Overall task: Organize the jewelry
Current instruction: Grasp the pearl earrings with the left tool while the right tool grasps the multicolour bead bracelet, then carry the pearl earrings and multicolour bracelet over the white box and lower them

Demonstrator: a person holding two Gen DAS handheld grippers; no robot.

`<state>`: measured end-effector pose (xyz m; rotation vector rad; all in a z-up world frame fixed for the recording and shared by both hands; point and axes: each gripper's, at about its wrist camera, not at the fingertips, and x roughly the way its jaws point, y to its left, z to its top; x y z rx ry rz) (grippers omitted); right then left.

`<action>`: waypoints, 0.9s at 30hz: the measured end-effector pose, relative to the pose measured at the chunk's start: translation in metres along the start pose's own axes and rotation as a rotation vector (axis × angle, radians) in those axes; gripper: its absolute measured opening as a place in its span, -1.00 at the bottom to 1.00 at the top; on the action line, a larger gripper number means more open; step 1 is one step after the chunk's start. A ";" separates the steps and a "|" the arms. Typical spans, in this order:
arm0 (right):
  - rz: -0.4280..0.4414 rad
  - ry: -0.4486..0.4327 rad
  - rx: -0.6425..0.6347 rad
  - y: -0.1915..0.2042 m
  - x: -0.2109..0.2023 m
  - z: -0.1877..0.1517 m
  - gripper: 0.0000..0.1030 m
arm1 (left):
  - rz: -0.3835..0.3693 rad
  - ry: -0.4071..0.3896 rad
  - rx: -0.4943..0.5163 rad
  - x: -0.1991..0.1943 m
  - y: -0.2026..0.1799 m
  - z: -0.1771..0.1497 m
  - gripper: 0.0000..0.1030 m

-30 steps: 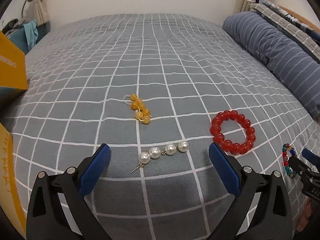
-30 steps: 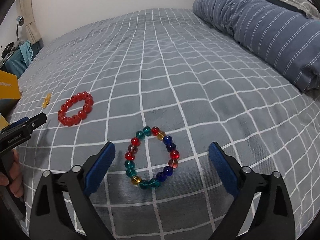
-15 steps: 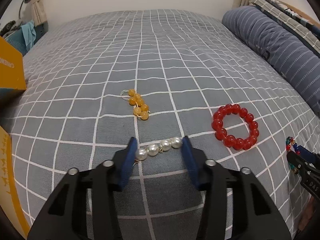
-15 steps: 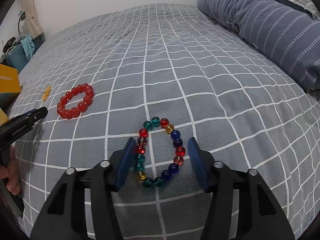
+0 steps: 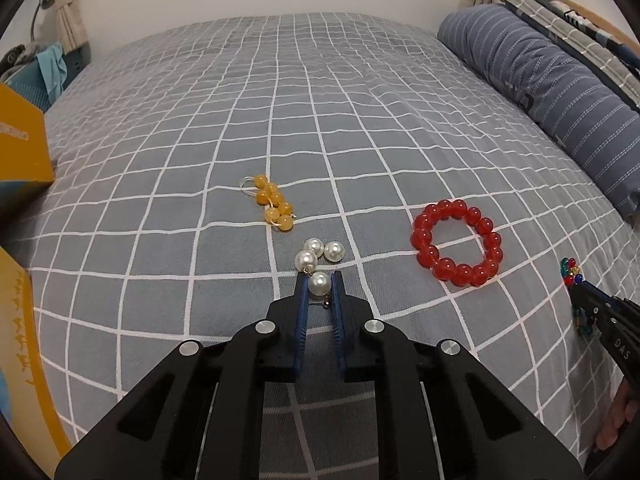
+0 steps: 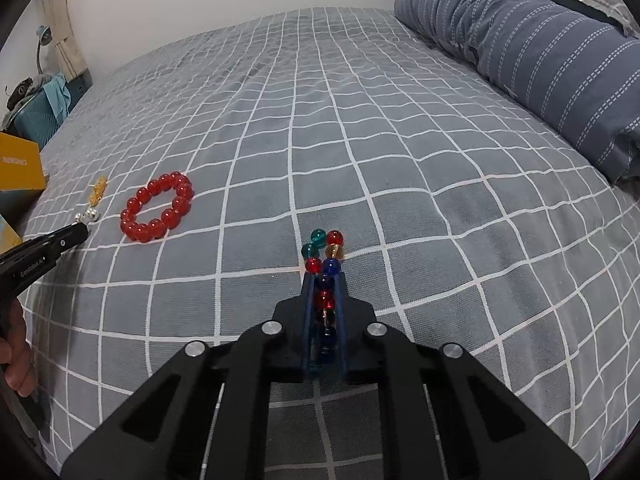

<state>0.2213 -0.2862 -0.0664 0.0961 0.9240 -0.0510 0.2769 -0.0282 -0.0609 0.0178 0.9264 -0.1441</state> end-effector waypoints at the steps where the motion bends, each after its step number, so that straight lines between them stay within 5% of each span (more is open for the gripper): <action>1: 0.002 -0.002 0.001 0.000 -0.001 0.000 -0.82 | -0.002 0.001 -0.003 -0.002 0.000 0.000 -0.80; 27: 0.042 -0.089 -0.011 0.014 -0.043 0.021 -0.82 | 0.014 -0.017 -0.018 -0.060 0.002 0.007 -0.80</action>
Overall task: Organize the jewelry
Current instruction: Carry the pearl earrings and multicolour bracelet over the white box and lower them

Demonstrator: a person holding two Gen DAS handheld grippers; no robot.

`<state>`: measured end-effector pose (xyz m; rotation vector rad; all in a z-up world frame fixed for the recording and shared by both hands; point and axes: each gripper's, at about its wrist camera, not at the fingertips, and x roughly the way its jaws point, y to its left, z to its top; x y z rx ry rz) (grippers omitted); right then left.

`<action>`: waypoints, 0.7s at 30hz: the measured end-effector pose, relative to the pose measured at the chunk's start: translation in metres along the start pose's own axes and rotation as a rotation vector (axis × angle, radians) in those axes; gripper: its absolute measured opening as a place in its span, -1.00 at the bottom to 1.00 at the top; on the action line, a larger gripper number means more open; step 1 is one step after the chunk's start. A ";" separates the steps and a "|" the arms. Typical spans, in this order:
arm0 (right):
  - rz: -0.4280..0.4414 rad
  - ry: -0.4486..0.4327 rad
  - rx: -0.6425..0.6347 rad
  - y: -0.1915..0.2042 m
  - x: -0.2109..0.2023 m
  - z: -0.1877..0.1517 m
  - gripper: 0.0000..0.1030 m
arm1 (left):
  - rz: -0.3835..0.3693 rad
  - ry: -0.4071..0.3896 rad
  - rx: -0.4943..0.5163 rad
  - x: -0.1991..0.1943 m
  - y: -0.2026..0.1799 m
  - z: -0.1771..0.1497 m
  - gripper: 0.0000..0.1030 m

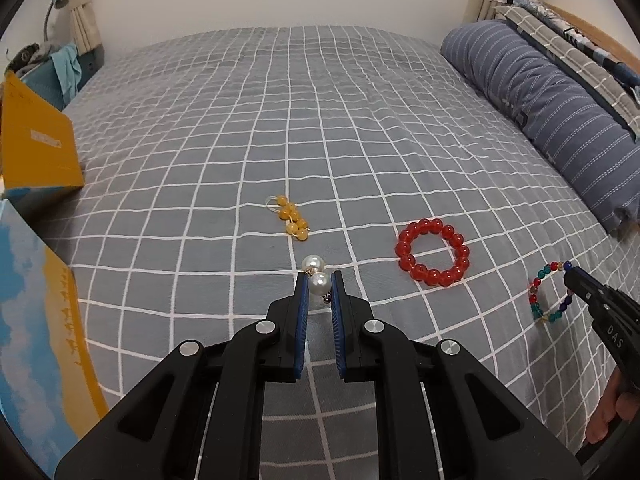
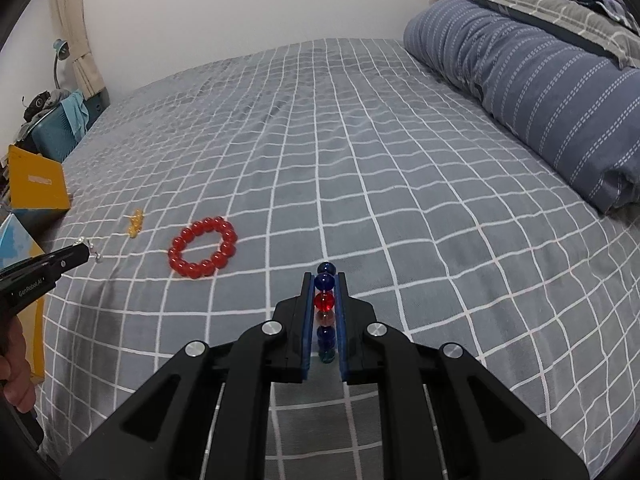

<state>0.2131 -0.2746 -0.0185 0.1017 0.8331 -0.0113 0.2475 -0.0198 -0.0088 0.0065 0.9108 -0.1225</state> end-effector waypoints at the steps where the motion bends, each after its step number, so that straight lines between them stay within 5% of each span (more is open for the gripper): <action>1: 0.002 -0.003 -0.002 0.002 -0.001 0.001 -0.82 | 0.000 -0.002 0.001 -0.002 0.000 0.000 -0.80; 21: 0.077 -0.067 -0.080 0.057 -0.032 0.033 -0.82 | 0.012 -0.041 -0.009 -0.058 0.025 0.002 -0.80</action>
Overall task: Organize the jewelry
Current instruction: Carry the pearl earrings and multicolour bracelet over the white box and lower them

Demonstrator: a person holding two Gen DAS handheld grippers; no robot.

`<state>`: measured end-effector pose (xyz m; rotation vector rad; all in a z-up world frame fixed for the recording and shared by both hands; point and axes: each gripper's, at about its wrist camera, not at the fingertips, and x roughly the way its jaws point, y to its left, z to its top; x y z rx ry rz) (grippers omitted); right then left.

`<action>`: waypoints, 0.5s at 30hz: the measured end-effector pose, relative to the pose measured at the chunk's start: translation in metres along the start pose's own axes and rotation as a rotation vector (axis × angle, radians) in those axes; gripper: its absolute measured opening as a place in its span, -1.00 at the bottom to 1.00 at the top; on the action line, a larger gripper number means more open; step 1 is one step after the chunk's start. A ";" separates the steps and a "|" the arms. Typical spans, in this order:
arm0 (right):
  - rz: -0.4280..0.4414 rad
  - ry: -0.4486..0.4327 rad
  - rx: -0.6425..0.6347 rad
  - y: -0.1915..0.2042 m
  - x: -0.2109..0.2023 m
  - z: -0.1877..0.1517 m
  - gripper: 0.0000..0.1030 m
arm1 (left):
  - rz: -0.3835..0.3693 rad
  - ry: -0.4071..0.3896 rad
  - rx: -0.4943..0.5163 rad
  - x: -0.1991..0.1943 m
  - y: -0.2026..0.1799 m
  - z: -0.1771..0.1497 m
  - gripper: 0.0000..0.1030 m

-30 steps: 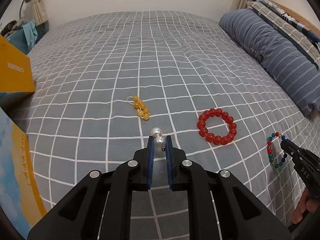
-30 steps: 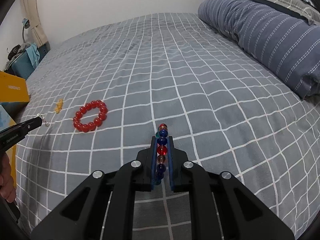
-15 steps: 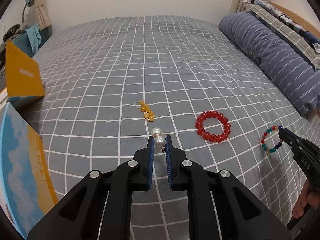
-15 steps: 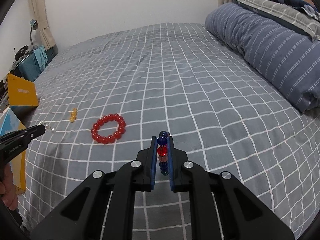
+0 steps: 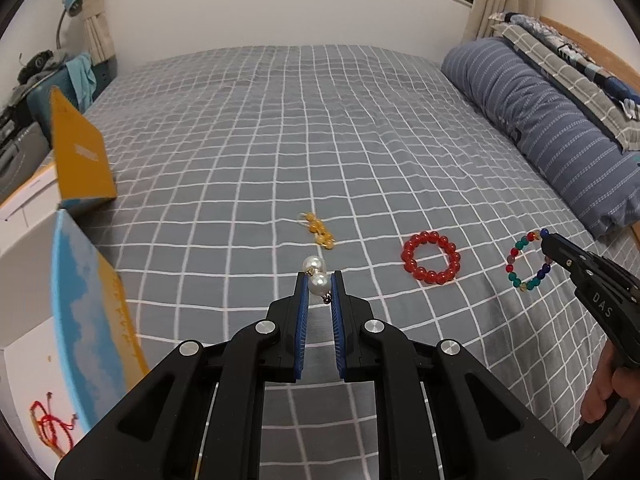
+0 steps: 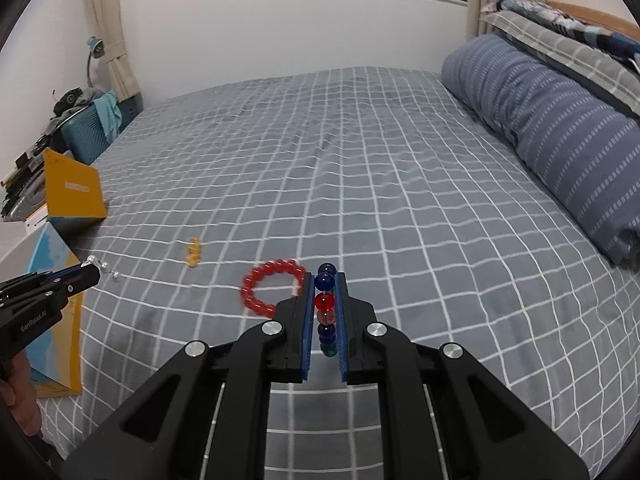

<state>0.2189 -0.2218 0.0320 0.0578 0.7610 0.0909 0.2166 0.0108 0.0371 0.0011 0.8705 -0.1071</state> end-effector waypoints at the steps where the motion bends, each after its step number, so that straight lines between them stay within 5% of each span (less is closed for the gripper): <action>1: 0.007 -0.003 -0.007 0.005 -0.001 0.002 -0.82 | 0.002 -0.004 -0.002 -0.004 0.003 0.000 -0.80; 15: 0.112 -0.033 -0.114 0.086 -0.017 0.025 -0.82 | 0.028 -0.039 -0.047 -0.051 0.050 -0.004 -0.79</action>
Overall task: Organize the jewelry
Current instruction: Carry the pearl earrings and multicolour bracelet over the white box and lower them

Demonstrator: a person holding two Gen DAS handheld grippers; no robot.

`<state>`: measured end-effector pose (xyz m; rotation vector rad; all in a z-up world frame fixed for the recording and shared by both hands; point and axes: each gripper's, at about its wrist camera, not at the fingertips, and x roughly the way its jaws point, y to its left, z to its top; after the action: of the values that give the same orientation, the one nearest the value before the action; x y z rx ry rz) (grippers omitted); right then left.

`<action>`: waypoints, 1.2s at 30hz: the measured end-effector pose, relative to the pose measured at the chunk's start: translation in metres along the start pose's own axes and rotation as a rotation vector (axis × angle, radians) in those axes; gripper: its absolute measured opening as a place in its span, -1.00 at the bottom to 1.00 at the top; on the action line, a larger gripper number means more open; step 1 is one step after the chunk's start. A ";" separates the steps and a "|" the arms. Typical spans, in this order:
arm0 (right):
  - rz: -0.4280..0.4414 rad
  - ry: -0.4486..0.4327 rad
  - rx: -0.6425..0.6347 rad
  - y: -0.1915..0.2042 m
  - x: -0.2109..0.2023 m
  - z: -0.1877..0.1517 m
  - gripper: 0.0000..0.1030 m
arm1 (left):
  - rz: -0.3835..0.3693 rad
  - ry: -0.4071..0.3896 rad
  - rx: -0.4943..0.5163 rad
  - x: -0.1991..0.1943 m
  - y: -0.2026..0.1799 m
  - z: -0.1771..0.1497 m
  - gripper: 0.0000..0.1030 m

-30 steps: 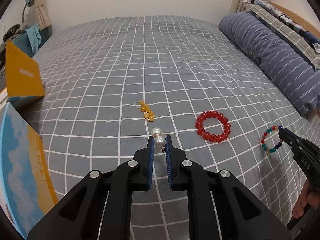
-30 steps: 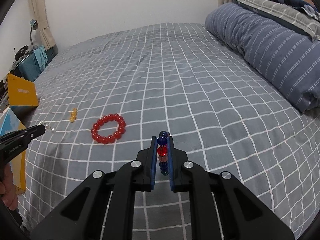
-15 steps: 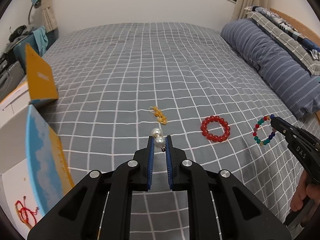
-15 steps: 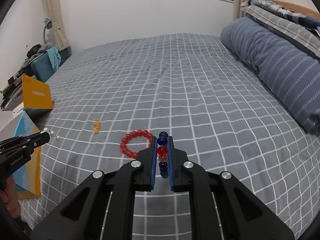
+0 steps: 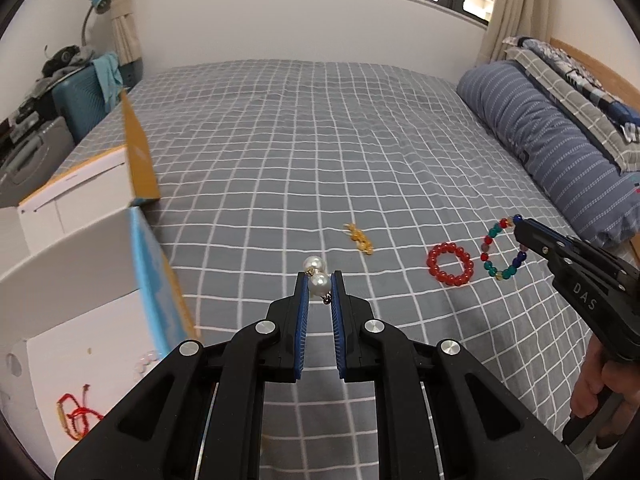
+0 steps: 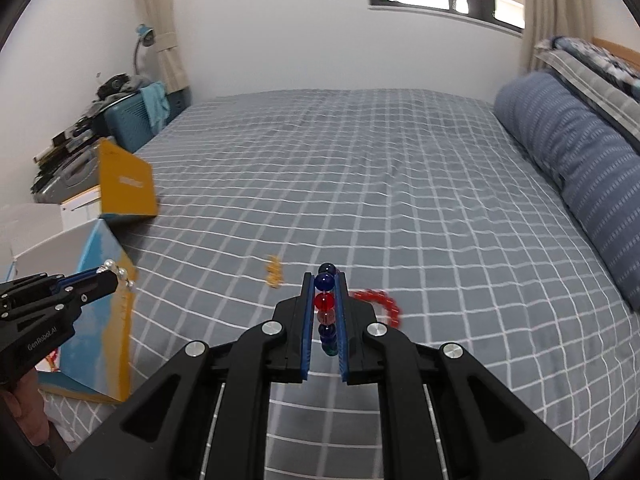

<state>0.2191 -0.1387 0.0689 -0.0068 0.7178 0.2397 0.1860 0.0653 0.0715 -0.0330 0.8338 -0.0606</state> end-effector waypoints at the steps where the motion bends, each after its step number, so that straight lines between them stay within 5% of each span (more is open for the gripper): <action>1: 0.010 -0.001 -0.008 0.006 0.000 0.002 -0.82 | 0.004 -0.002 -0.006 -0.004 0.005 -0.001 -0.79; 15: 0.171 -0.005 -0.142 0.116 0.004 0.022 -0.82 | 0.112 -0.046 -0.110 -0.056 0.083 -0.011 -0.79; 36: 0.359 -0.001 -0.323 0.272 -0.008 0.005 -0.82 | 0.257 -0.048 -0.281 -0.107 0.198 -0.065 -0.79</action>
<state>0.1567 0.1248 0.0986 -0.1859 0.6698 0.6975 0.0745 0.2693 0.0962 -0.1905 0.7876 0.2988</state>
